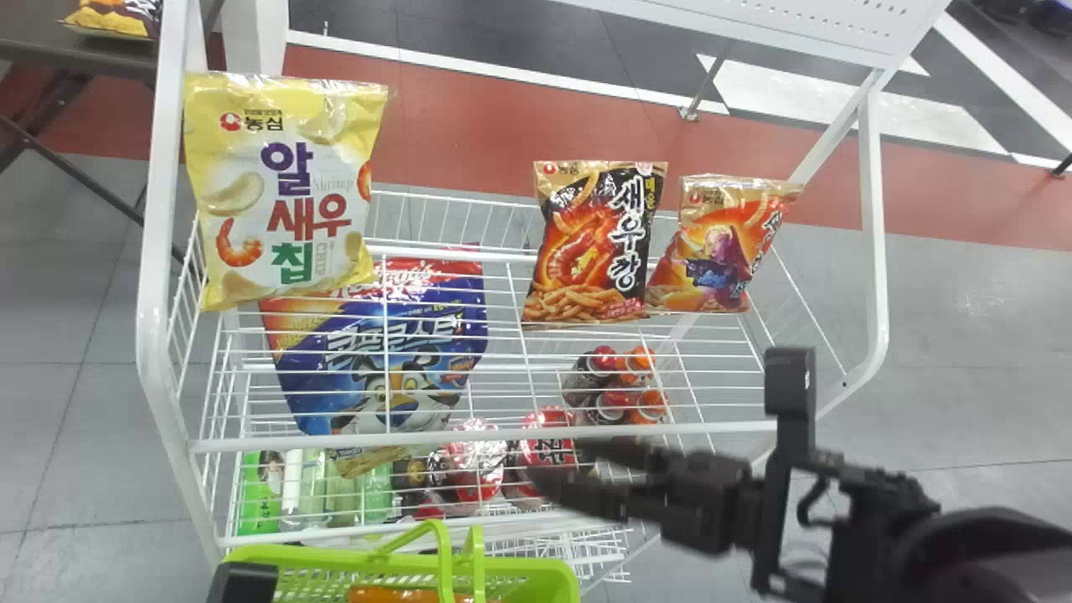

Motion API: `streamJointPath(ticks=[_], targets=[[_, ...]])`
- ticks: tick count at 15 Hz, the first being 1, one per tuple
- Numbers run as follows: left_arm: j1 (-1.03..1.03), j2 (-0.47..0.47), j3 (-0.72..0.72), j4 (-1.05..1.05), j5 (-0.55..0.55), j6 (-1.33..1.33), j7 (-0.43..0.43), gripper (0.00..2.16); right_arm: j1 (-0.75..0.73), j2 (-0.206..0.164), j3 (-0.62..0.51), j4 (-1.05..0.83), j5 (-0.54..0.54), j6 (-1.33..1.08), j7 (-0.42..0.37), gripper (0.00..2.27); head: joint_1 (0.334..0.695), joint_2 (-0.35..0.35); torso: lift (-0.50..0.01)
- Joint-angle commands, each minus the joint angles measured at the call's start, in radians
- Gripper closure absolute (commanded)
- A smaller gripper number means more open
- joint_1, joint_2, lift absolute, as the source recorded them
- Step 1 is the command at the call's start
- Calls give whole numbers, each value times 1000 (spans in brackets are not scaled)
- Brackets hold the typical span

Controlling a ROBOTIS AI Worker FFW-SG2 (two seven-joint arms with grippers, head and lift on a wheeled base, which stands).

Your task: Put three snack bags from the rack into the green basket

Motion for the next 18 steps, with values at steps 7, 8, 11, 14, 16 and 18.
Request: streamJointPath(ticks=[7, 8, 11, 14, 16, 18], targets=[[-7, -3, -12, 30, -5, -28, -9, 1889, -256, 11, 174, 396, 220, -659, -272, 194, 695, -350, 0], [-9, -3, -12, 31, -5, -28, -11, 1885, -273, 12, 183, 437, 230, -705, -304, 194, 695, -350, 0], [-16, -3, -12, 42, -5, -25, -11, 1889, -350, 17, 209, 560, 240, -757, -351, 181, 695, -350, 0], [-35, -3, -21, 59, -5, -25, -11, 1885, -423, 15, 217, 646, 263, -742, -351, 174, 695, -350, 0], [-36, -3, -15, 64, -3, -25, -17, 1885, -476, 17, 244, 687, 293, -717, -358, 171, 695, -350, 0], [-33, -2, -13, 67, -3, -28, -17, 1889, -520, 15, 261, 713, 310, -687, -364, 235, 695, -350, 0]])
